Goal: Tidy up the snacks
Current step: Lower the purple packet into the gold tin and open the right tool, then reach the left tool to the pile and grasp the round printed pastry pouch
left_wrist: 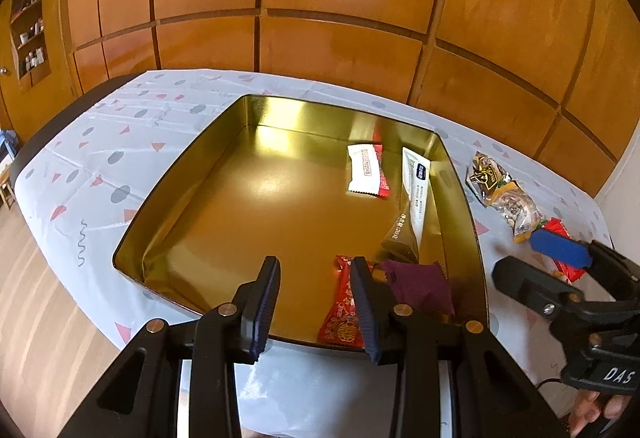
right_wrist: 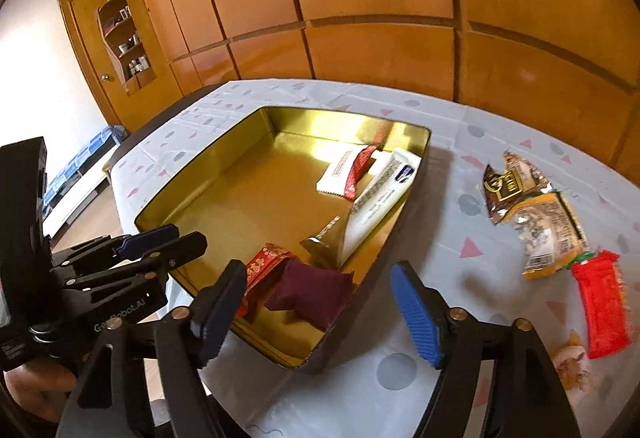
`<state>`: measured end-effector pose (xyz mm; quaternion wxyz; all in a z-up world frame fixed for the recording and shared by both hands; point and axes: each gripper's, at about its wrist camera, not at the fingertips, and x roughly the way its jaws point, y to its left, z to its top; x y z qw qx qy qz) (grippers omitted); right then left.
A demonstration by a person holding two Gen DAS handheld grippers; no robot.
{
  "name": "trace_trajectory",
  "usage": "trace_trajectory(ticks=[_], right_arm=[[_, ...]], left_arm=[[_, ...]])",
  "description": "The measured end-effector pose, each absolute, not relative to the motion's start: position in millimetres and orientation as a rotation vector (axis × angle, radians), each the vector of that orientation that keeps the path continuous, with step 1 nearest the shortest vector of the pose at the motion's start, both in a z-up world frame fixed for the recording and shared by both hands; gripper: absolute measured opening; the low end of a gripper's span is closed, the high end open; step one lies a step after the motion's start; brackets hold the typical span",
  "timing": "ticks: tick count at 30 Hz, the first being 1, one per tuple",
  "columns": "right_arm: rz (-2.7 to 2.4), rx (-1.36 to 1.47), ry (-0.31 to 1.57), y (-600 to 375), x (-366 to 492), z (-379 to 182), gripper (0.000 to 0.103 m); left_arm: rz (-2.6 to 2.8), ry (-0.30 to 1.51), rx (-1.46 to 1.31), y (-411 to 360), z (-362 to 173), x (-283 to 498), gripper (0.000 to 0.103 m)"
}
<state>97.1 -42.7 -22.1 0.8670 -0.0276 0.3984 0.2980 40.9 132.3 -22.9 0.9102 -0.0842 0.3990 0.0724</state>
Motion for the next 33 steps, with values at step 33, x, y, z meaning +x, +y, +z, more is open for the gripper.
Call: trace_trajectory(ticks=[33], right_arm=[[0.199, -0.158, 0.774, -232, 100, 5, 0.095]], left_arm=[[0.070, 0.795, -0.052, 96, -10, 40, 0.036]])
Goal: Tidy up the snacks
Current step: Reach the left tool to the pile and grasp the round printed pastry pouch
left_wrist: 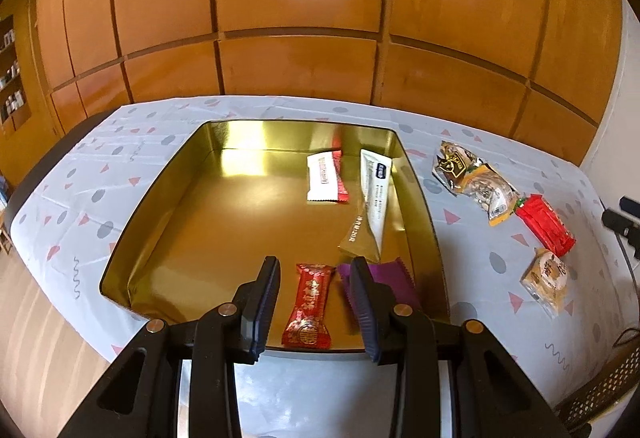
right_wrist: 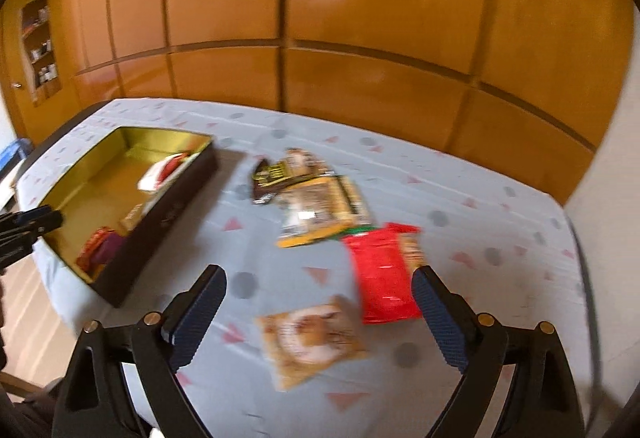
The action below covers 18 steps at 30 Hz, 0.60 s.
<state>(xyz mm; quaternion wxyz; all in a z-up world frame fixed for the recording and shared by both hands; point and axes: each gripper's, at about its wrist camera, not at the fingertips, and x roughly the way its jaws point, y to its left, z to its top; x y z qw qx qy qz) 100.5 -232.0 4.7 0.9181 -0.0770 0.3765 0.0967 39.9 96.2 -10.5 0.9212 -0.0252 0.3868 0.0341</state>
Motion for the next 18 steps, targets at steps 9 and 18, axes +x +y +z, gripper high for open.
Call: trace_trajectory(ticks=[9, 18], right_arm=[[0.008, -0.095, 0.722, -300, 120, 21, 0.099], [-0.153, 0.013, 0.703, -361, 142, 12, 0.102]], left_arm=[[0.017, 0.805, 0.005, 73, -8, 44, 0.036], [-0.023, 0.813, 0.068, 49, -4, 54, 0.036]])
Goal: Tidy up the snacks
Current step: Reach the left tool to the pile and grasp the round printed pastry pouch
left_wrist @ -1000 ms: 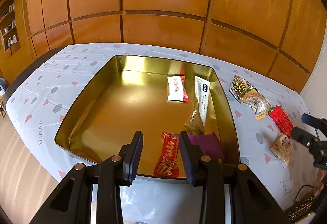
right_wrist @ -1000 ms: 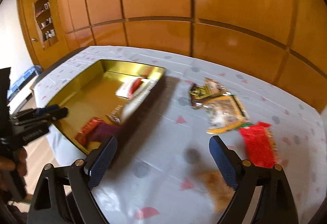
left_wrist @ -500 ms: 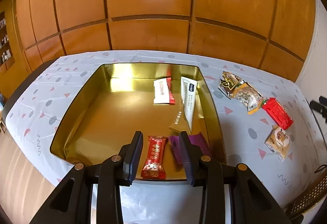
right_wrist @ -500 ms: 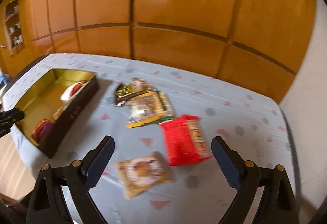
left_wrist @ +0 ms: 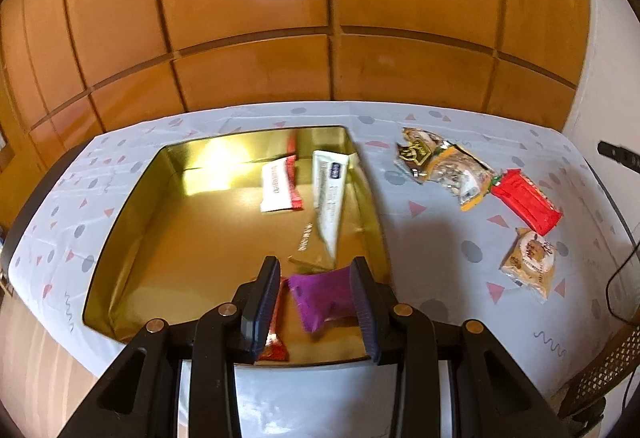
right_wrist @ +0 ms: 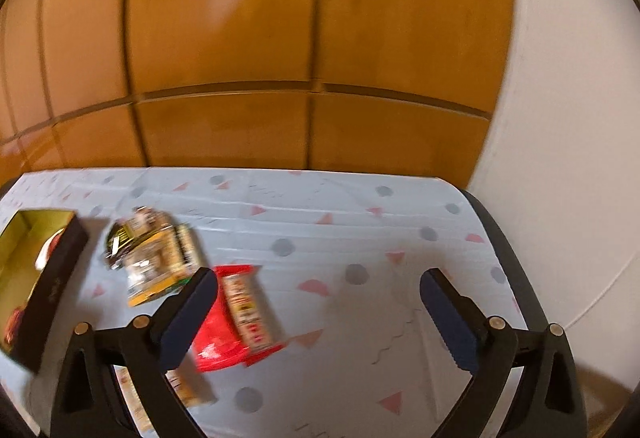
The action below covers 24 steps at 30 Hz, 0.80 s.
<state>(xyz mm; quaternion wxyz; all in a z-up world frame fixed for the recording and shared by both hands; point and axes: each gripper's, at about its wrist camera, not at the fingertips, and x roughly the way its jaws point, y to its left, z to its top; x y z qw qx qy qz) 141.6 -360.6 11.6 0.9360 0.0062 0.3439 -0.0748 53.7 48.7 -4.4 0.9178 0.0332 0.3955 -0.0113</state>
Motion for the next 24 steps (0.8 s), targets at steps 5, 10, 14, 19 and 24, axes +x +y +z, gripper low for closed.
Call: trace_trajectory(ticks=[5, 10, 14, 19, 24], right_arm=[[-0.166, 0.150, 0.702, -384, 143, 11, 0.103], [-0.166, 0.180, 0.703, -386, 143, 9, 0.103], [-0.158, 0.168, 0.713, -384, 144, 7, 0.103], [-0.145, 0.145, 0.720, -380, 145, 5, 0.103], [-0.142, 0.160, 0.722, -383, 145, 5, 0.103]], left_arm=[[-0.154, 0.819, 0.151, 12, -1, 65, 0.036], [-0.322, 0.855, 0.253, -39, -9, 75, 0.036], [-0.477, 0.904, 0.293, -81, -21, 83, 0.038], [-0.647, 0.941, 0.341, -134, -40, 92, 0.069], [-0.698, 0.990, 0.367, -175, -62, 104, 0.069]])
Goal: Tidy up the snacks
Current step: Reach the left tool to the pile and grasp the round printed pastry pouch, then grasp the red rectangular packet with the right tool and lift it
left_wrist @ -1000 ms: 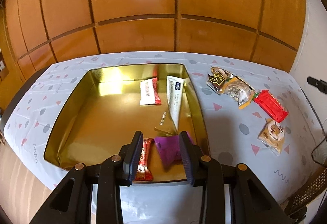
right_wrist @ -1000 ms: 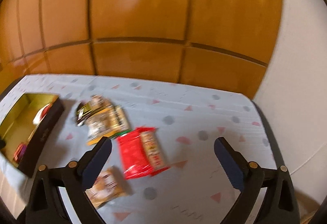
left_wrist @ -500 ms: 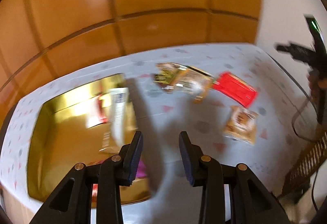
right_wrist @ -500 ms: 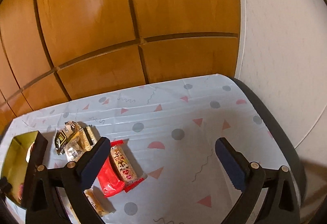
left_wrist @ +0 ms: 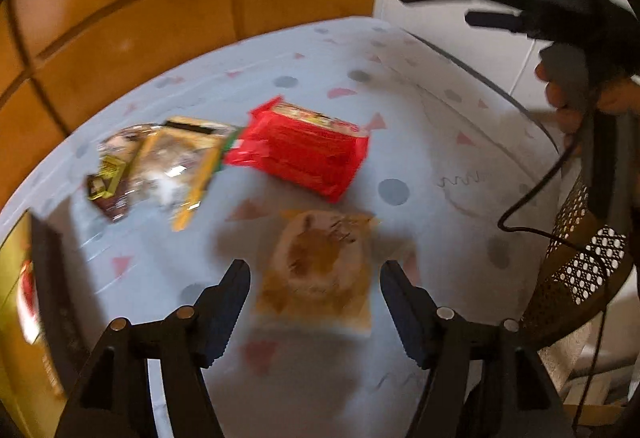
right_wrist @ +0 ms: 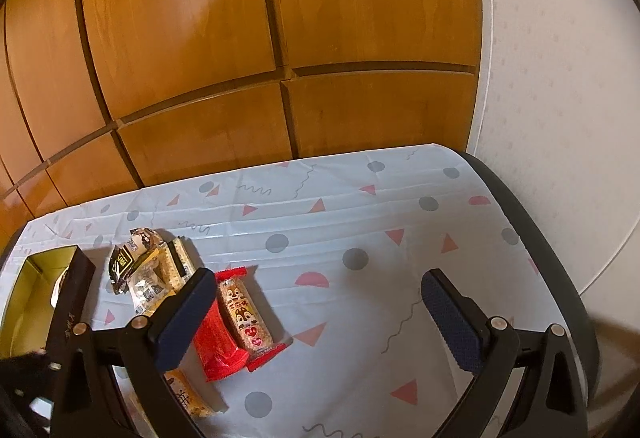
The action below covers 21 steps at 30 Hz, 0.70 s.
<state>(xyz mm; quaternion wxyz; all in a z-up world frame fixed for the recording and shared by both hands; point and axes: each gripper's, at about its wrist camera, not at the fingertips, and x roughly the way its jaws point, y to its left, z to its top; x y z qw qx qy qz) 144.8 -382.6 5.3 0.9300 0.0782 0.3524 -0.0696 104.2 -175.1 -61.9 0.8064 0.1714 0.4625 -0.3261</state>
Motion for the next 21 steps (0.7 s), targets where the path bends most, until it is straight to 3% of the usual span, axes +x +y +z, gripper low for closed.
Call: trace_trajectory(ticks=[8, 9, 21], right_arm=[[-0.145, 0.211, 0.730, -391, 146, 4, 0.103], [-0.145, 0.209, 0.734, -390, 146, 3, 0.103], [-0.136, 0.155, 0.806, -381, 155, -9, 0.103]], left_arm=[[-0.648, 1.070, 0.362, -200, -102, 125, 0.068], [-0.651, 1.053, 0.332, -194, -101, 124, 0.061], [-0.506, 0.978, 0.263, -110, -100, 83, 0.061]])
